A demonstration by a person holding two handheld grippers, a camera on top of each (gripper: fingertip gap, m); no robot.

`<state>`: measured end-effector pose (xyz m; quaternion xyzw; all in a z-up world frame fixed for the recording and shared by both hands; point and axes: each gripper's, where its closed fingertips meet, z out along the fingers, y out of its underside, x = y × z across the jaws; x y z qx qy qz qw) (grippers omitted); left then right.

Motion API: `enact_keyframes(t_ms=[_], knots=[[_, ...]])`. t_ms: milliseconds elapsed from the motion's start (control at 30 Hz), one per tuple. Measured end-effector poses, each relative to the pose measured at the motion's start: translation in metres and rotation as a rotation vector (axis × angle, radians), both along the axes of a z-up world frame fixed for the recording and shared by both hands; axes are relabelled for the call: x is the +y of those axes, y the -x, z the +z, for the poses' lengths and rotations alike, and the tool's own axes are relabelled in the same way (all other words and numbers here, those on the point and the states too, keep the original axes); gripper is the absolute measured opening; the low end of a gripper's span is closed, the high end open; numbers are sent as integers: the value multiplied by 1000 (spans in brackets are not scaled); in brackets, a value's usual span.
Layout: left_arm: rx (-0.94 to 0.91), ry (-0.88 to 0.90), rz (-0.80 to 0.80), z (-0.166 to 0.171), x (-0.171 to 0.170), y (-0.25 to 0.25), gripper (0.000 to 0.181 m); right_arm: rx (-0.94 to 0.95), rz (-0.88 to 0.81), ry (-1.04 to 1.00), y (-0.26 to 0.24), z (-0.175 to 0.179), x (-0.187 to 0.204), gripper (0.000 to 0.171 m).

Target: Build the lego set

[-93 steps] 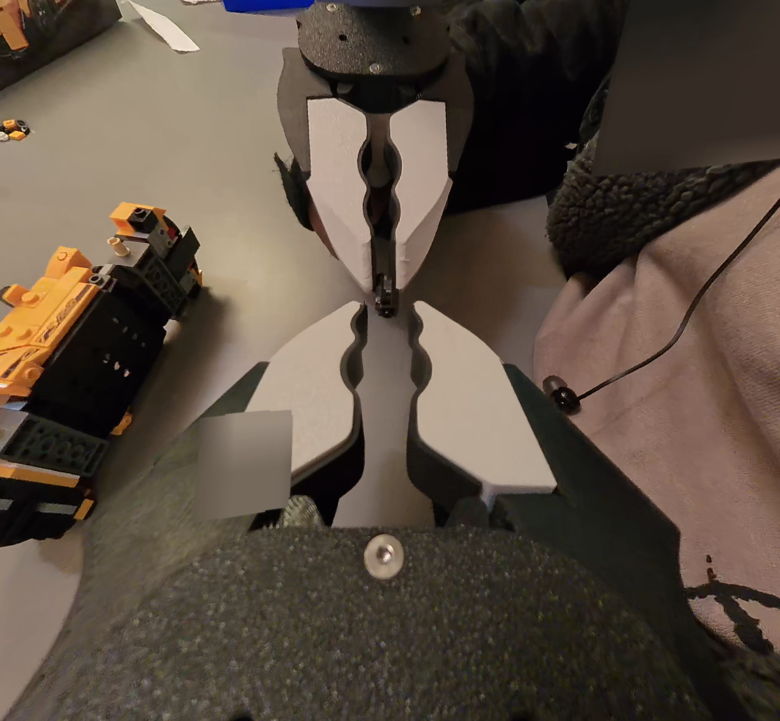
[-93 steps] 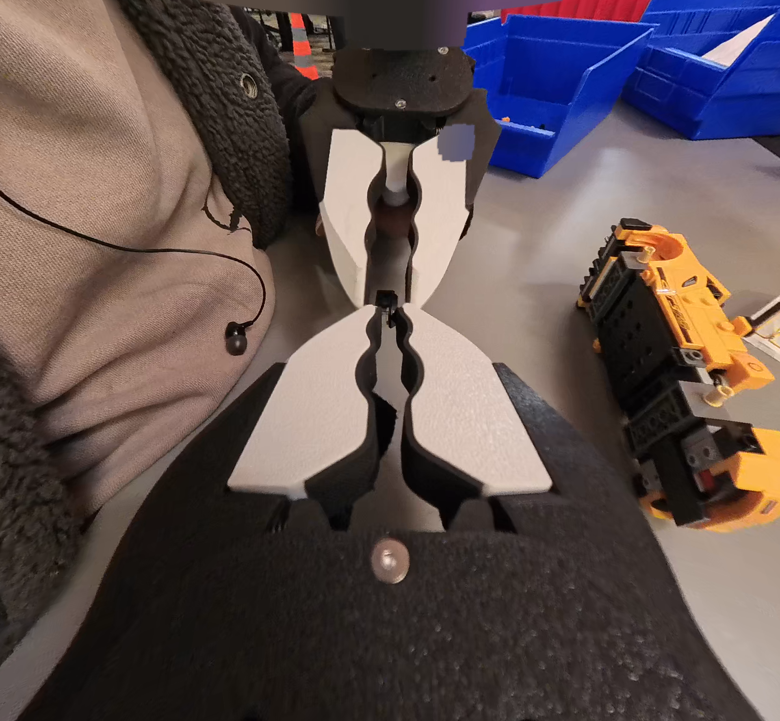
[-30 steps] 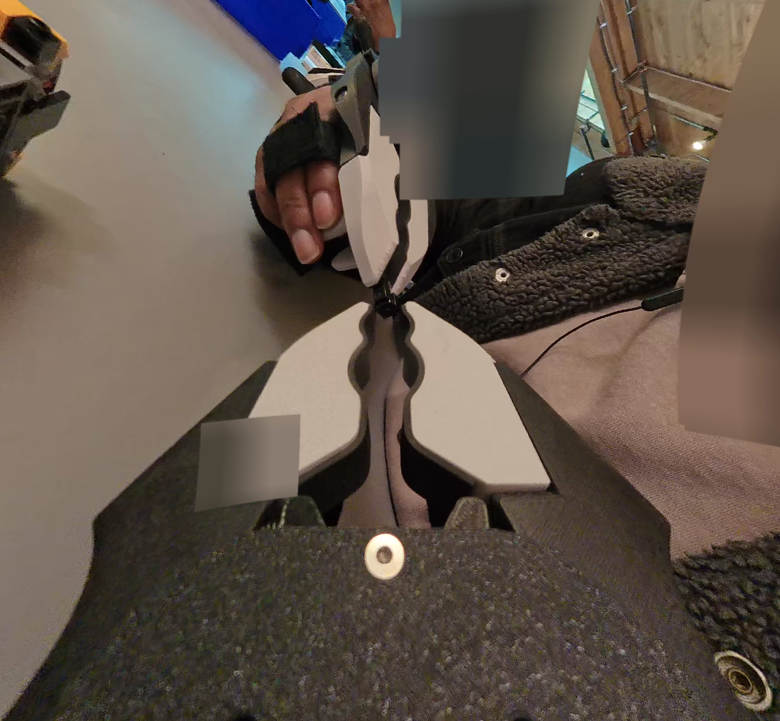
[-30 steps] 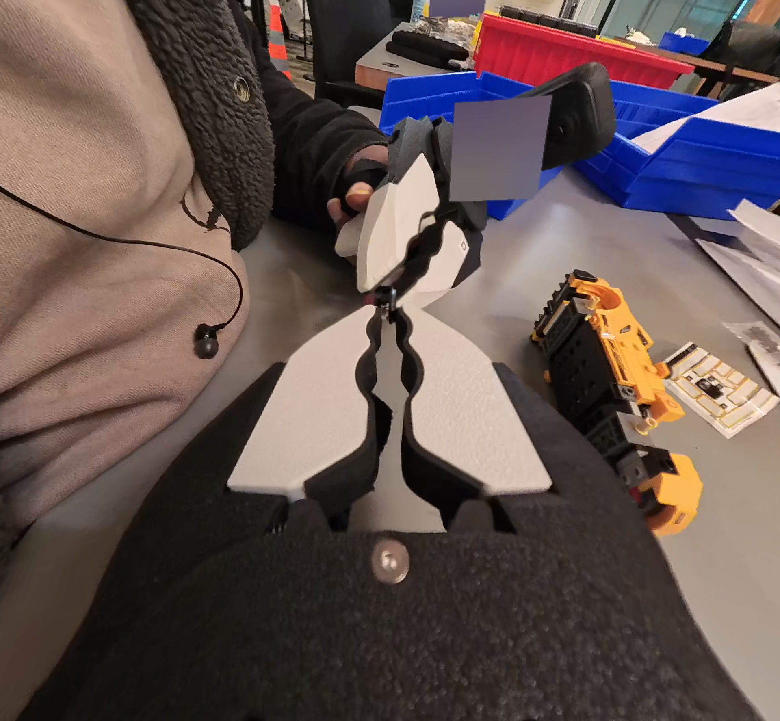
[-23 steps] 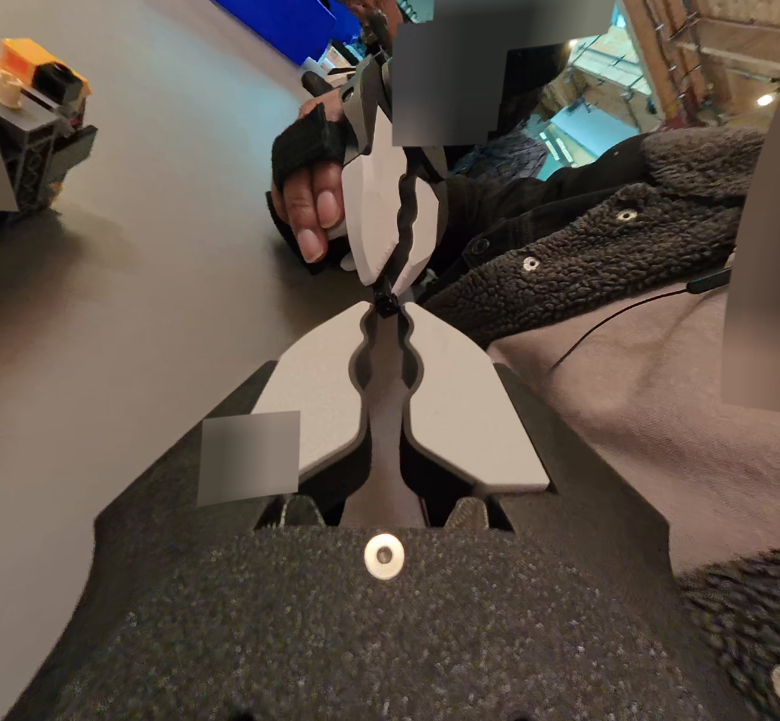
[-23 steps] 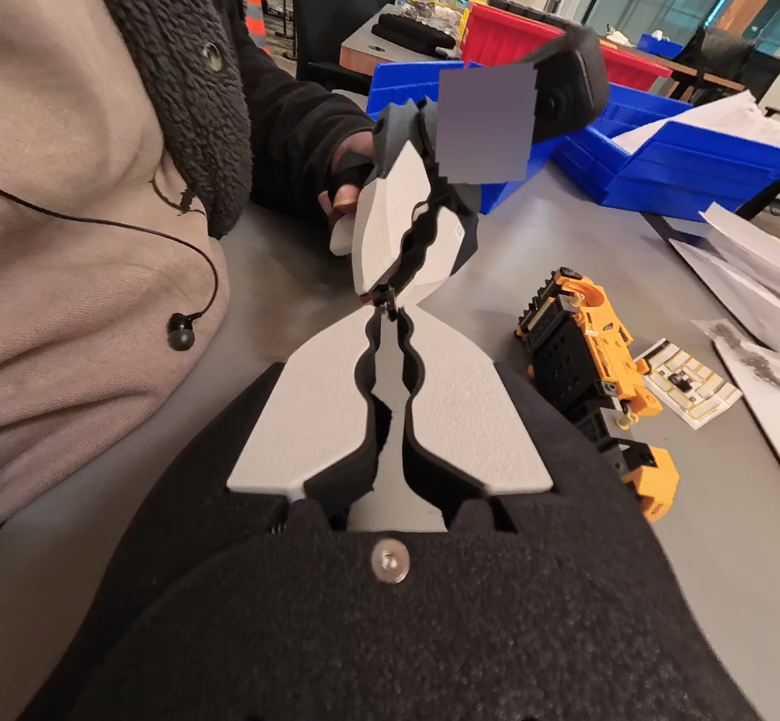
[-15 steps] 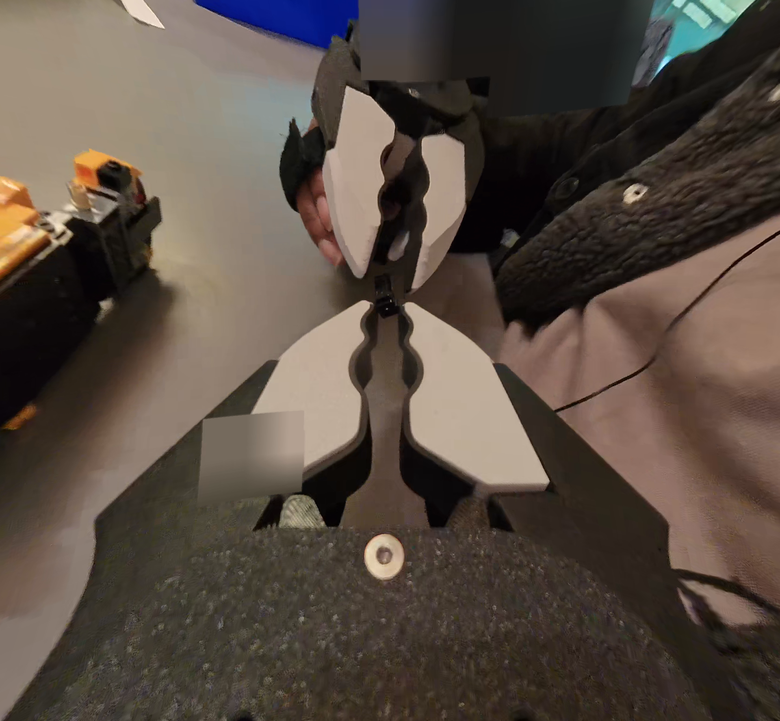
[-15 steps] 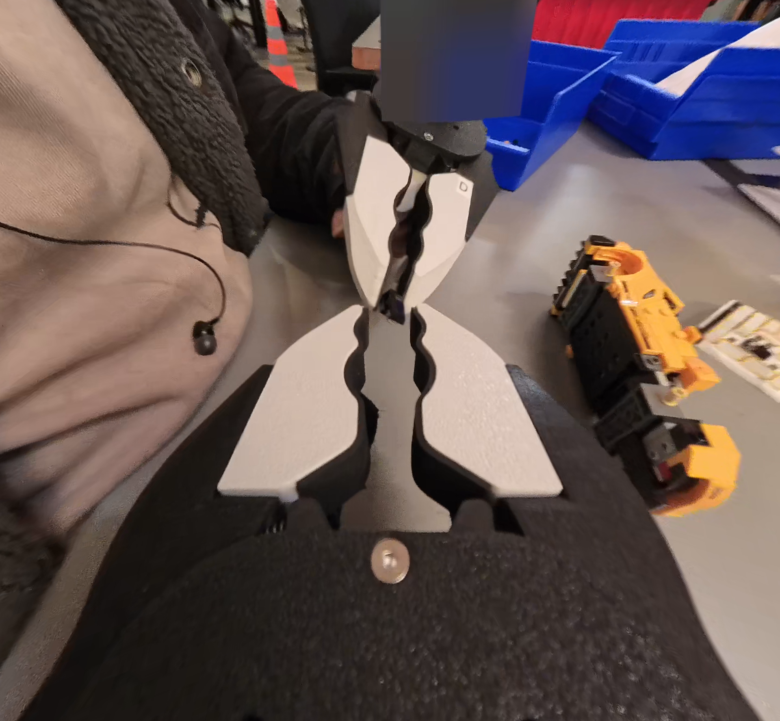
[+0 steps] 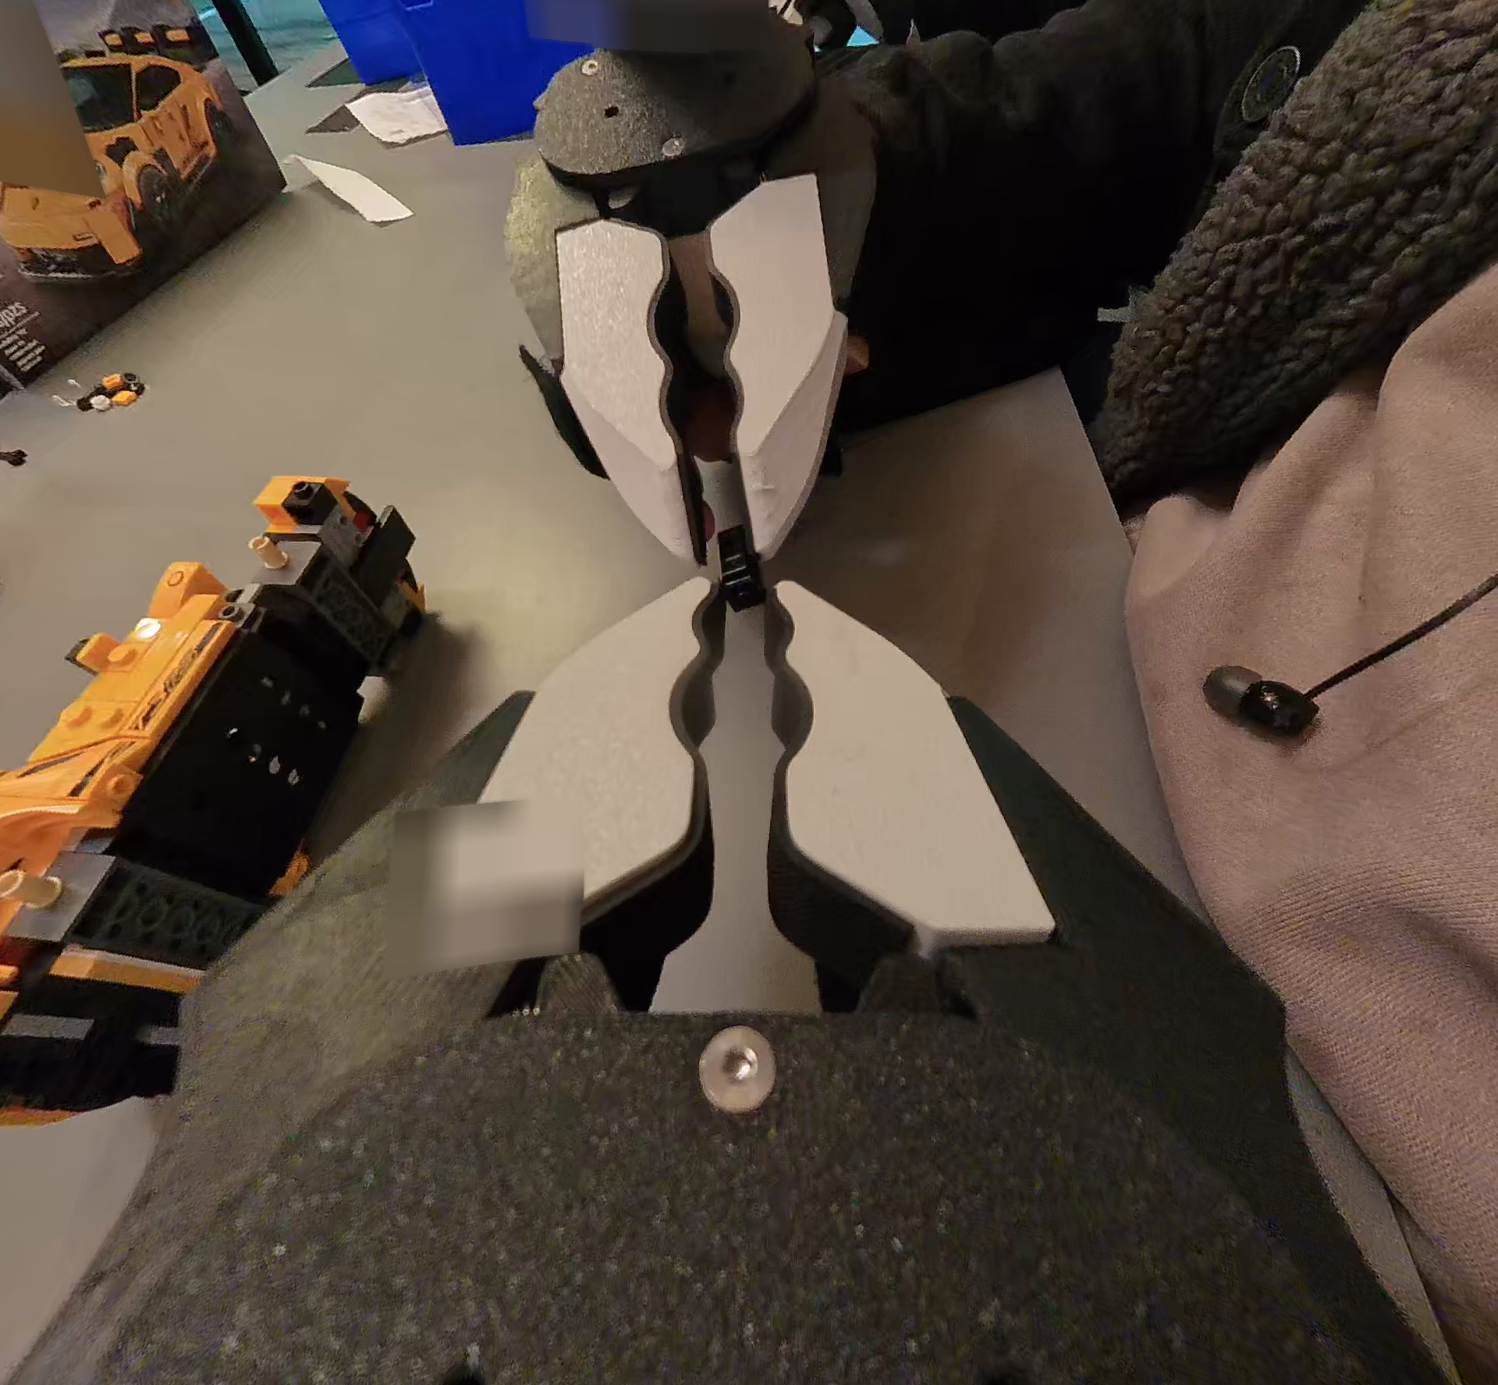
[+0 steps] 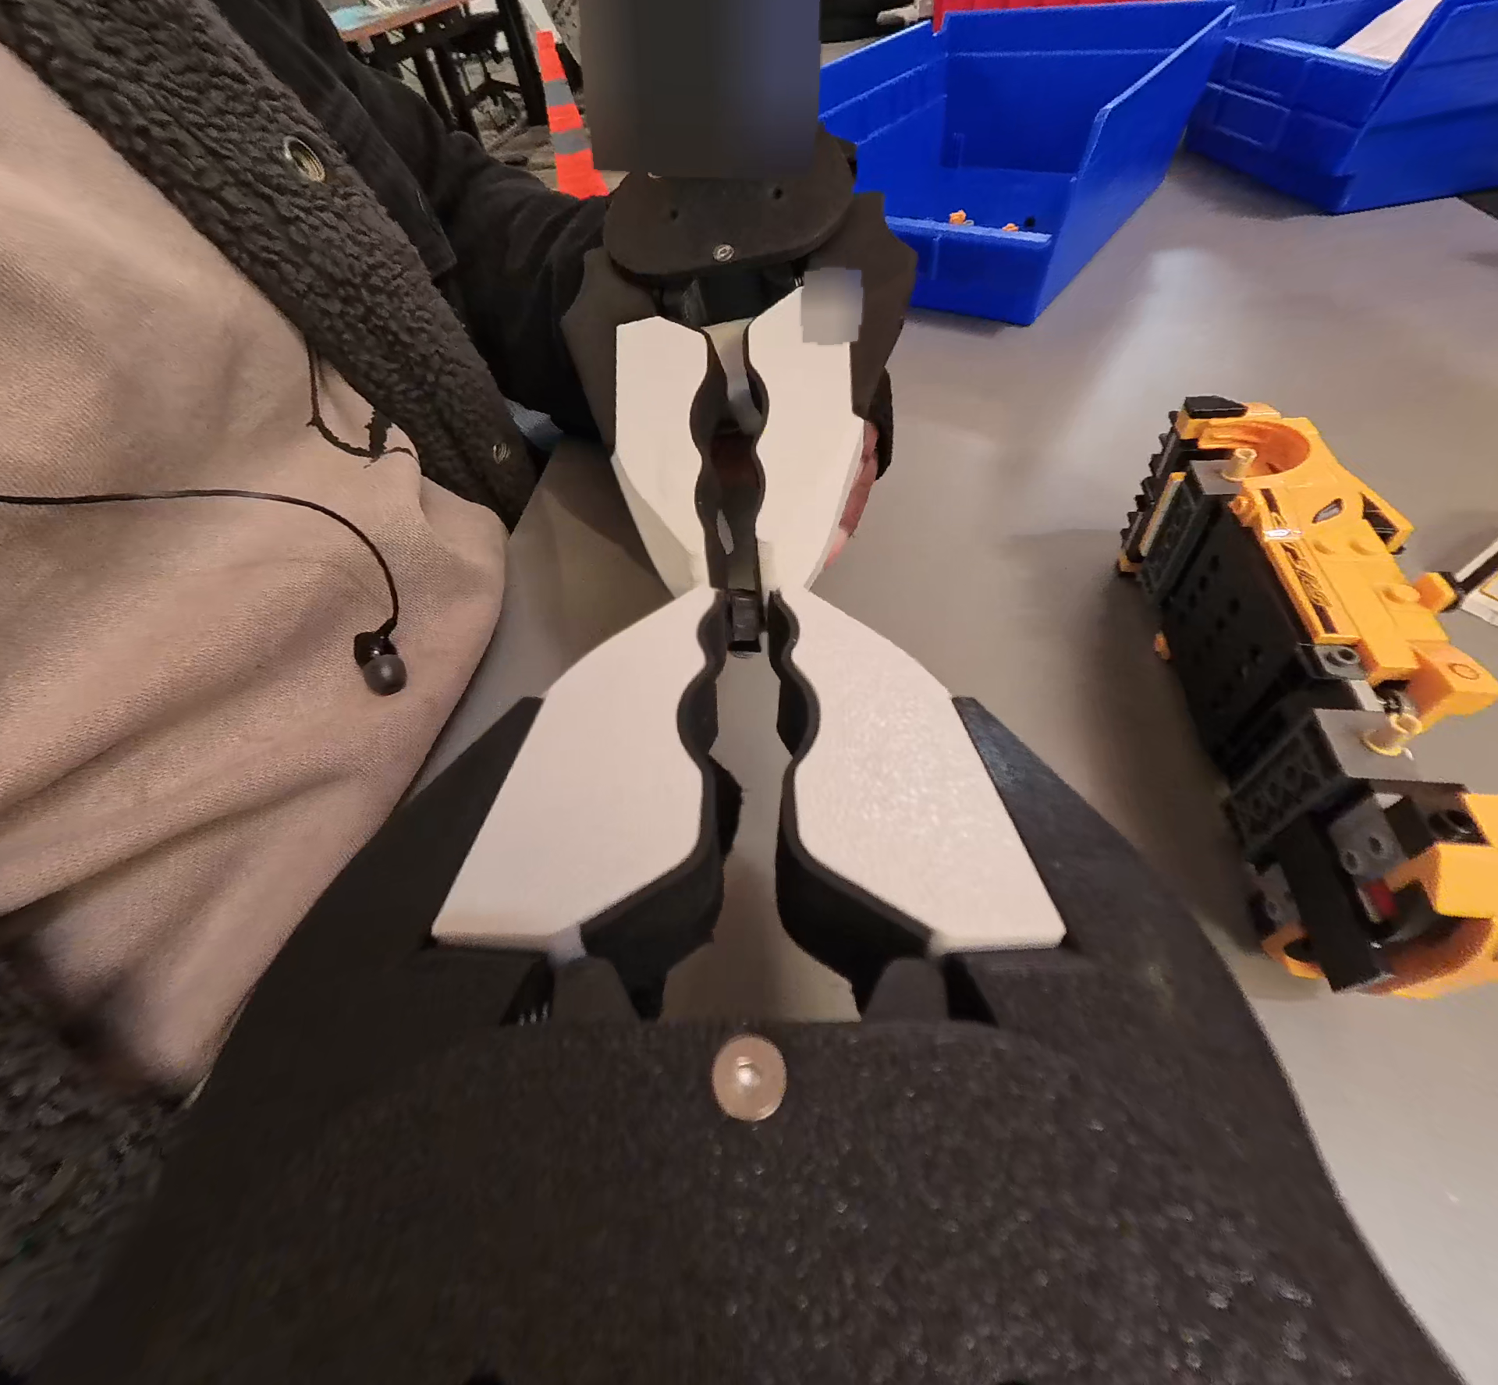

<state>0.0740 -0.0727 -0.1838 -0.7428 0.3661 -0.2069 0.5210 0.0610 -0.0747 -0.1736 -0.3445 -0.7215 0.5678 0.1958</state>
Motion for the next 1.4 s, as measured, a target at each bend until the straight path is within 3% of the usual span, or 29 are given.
enact_keyframes(t_ms=[1400], knots=[[82, -102, 33, 2, 6, 4, 9, 1, 0, 14, 1, -4, 3, 9]])
